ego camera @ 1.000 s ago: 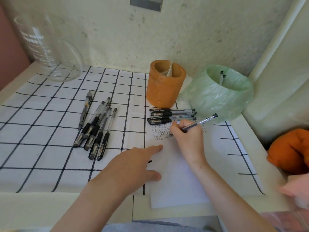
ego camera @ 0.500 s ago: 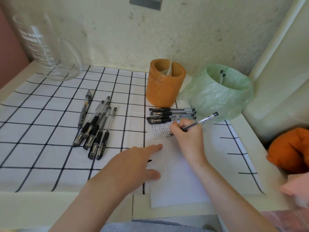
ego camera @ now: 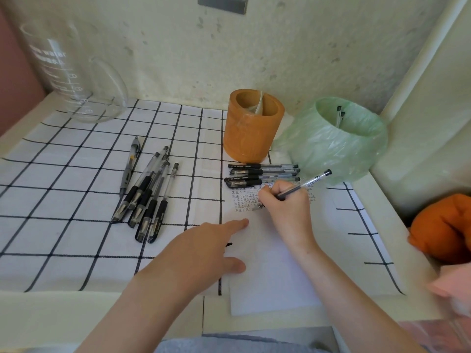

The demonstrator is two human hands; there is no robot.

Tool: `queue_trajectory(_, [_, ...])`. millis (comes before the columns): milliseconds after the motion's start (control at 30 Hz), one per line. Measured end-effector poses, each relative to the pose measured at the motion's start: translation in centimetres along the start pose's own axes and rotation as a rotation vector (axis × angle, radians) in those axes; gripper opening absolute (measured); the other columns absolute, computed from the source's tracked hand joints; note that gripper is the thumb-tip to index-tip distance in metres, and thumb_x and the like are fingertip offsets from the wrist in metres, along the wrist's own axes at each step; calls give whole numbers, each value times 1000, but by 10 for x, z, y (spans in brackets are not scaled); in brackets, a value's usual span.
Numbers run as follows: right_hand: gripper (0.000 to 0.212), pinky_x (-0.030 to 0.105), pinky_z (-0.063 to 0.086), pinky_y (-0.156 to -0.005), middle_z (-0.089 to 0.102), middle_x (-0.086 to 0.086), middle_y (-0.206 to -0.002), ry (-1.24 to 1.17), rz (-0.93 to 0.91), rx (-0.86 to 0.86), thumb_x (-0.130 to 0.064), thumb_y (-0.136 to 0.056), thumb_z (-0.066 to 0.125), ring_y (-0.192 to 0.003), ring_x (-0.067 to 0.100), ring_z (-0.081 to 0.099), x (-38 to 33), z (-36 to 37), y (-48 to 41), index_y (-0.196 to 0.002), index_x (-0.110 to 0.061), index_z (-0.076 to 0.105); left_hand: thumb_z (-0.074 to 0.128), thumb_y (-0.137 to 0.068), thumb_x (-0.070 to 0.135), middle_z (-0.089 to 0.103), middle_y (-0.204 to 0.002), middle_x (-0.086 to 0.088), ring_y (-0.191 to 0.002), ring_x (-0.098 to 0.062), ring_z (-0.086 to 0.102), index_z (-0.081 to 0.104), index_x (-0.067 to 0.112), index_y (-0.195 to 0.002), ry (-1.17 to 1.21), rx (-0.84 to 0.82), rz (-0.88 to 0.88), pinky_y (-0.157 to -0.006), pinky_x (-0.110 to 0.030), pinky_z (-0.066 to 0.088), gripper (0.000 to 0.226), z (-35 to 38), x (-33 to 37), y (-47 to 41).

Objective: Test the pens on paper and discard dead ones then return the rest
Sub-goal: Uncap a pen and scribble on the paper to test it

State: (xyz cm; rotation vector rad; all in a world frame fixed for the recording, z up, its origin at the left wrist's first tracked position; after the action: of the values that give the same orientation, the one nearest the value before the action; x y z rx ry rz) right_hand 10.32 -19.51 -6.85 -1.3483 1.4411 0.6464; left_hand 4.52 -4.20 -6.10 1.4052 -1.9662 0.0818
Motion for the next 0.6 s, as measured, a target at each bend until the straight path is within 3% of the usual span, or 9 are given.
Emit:
queue_trajectory(233, [37, 14, 22, -46, 25, -2, -48, 3, 1, -3, 1, -79, 60, -50, 7, 21, -2, 0, 1, -52, -6, 35, 59, -84, 44, 50, -130, 5, -111, -11, 52, 16, 52, -139, 0, -1, -5, -80, -21, 39, 70, 0, 0, 0])
queue_trajectory(433, [39, 19, 21, -47, 22, -8, -46, 1, 21, 10, 2, -76, 59, -51, 7, 20, 0, -1, 0, -52, -10, 31, 60, -84, 44, 50, -131, 5, -112, -11, 52, 17, 52, -139, -2, 1, -7, -81, -21, 39, 70, 0, 0, 0])
queue_trajectory(600, [30, 19, 28, -48, 36, 7, -51, -18, 47, 28, 0, -79, 60, -53, 9, 31, 1, -3, 0, -57, 9, 41, 59, -84, 43, 49, -131, 6, -111, -9, 52, 17, 53, -139, 8, 7, -2, -81, -21, 40, 70, -1, 1, 1])
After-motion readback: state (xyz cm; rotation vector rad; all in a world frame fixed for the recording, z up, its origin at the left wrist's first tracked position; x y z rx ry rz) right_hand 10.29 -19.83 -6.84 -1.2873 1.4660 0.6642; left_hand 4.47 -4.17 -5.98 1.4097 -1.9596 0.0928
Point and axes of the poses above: each hand's wrist, its own y-axis away from the middle knuckle, its own z-axis out of the palm, x = y × z, the point moved 5 cm from there along -y, towards the middle knuckle
